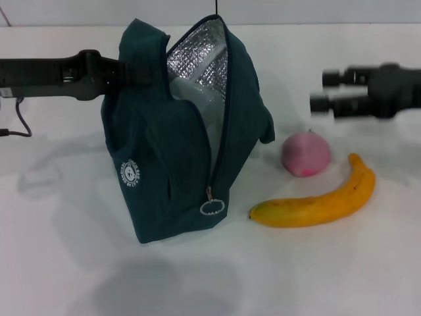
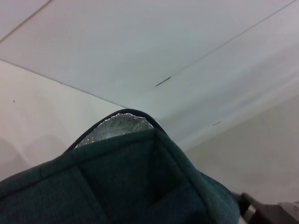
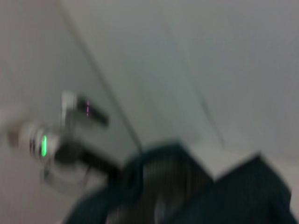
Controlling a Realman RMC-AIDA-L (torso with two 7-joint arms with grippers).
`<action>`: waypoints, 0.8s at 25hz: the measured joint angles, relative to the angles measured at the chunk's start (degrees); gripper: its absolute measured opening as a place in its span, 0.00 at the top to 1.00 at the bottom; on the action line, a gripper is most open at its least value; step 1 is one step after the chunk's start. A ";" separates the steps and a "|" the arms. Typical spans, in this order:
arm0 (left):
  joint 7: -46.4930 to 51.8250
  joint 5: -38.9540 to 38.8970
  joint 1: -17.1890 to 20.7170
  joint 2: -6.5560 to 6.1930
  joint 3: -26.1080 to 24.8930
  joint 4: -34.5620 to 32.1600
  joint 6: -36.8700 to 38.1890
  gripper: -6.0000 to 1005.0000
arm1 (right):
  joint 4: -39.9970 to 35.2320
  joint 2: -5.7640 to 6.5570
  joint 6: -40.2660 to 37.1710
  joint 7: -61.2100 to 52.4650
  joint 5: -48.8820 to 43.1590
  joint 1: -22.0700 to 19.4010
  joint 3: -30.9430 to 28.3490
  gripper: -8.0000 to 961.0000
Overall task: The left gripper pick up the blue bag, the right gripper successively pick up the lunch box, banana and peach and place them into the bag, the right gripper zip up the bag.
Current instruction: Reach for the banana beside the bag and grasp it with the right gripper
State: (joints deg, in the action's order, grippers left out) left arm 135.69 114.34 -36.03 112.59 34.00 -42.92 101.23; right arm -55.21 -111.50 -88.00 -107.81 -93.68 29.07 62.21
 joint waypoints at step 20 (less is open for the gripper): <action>-0.75 0.59 0.02 0.40 0.08 0.12 -0.04 0.93 | -14.50 -2.77 -19.82 2.79 -46.71 19.29 12.19 0.14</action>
State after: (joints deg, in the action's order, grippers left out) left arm 134.94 114.93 -36.01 112.99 34.08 -42.80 101.19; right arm -69.71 -114.27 -107.82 -105.02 -140.39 48.36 74.40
